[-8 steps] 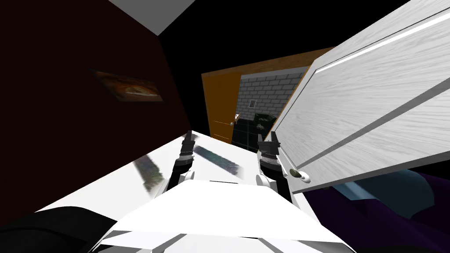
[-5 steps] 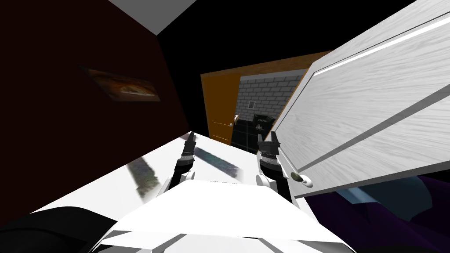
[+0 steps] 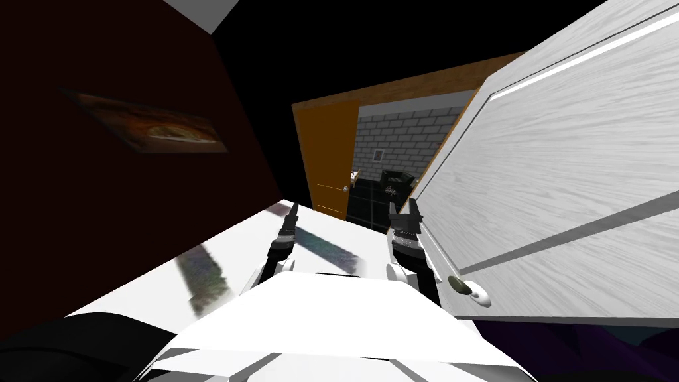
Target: Pull the door open
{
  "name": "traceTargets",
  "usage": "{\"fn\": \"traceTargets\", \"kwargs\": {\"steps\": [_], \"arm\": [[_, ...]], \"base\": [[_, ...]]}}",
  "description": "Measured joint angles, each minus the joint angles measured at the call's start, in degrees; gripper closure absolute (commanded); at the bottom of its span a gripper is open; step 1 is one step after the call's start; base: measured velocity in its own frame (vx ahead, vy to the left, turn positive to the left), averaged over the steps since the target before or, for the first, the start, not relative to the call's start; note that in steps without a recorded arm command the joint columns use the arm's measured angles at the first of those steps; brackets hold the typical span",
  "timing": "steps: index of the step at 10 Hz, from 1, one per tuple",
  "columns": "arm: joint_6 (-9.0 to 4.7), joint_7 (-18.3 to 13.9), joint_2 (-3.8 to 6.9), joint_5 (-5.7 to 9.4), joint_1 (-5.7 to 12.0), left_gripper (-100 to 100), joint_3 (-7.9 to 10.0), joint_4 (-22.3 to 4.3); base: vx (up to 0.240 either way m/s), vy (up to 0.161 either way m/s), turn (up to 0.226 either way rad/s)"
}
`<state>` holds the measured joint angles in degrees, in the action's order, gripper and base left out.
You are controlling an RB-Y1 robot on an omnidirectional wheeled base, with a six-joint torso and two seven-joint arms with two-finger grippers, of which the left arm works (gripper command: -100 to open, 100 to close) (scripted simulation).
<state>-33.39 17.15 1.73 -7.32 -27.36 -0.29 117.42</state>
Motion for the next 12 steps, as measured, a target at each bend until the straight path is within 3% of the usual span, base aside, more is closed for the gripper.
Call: {"fn": "traceTargets", "kwargs": {"steps": [5,12], "arm": [[-1.25,5.45,1.60,-0.46,1.56,-100,0.23,-6.04],[-2.31,12.51,2.53,-1.32,3.95,-100,0.09,-13.32]], "base": [[0.129,-0.043,-0.042],[0.097,-0.033,-0.040]]}}
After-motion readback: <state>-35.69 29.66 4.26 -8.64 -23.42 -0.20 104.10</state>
